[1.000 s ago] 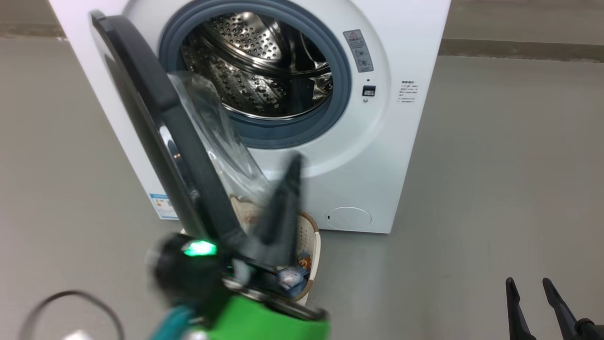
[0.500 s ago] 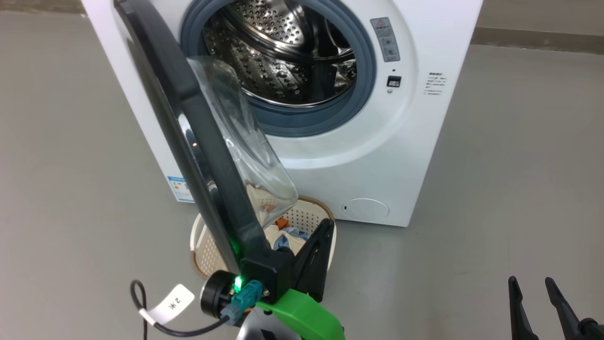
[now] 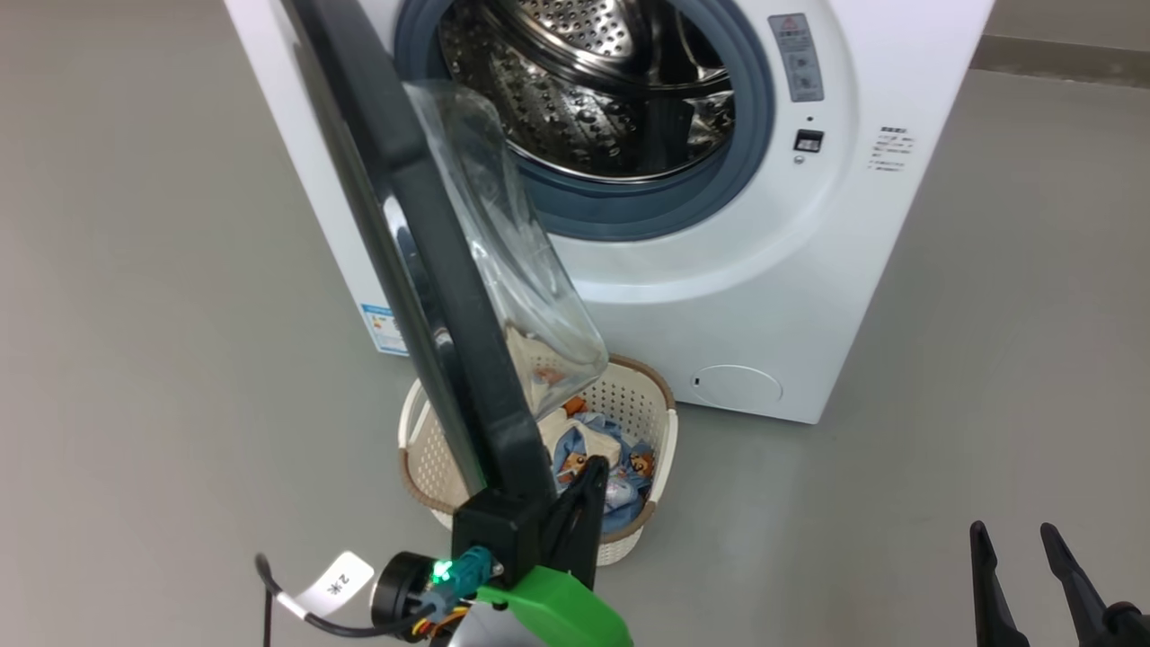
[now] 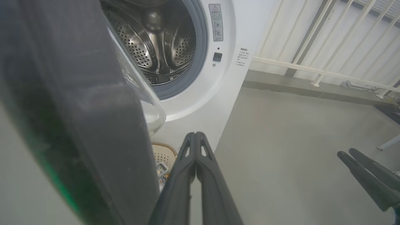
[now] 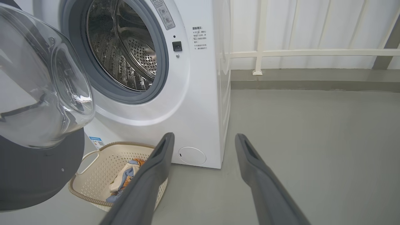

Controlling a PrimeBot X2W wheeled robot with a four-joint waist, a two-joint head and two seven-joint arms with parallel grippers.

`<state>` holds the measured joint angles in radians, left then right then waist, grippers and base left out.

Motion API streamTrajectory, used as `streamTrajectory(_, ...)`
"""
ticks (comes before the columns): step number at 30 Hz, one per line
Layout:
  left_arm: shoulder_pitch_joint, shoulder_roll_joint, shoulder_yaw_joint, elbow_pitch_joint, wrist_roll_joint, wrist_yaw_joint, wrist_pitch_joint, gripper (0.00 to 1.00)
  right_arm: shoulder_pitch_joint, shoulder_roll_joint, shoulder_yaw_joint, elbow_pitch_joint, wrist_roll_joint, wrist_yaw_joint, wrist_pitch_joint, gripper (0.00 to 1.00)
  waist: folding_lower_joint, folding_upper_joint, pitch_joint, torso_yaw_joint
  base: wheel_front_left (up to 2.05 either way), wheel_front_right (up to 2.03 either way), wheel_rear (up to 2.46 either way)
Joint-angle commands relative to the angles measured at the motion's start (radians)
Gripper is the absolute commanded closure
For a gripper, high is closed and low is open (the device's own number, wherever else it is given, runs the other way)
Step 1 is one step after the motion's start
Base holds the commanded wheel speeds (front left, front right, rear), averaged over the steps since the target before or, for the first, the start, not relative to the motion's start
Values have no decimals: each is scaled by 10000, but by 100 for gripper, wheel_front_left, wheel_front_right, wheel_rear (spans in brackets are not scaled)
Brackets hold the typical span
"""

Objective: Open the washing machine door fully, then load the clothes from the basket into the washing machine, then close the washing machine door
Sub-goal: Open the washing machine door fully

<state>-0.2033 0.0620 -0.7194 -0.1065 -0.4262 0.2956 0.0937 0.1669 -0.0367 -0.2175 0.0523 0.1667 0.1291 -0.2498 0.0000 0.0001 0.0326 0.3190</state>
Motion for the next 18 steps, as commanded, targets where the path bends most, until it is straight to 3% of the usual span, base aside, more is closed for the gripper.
streamTrajectory(1, -155, 31, 393, -56, -87, 79, -170, 100, -384, -136, 211, -279, -129, 16, -120, 0, 0, -1, 67, 111, 0, 0, 0)
streamTrajectory(18, -167, -31, 521, 845, -336, 318, -707, 100, -295, -159, 232, -262, -119, 16, -120, 0, 0, -1, -51, 542, 0, 0, 0)
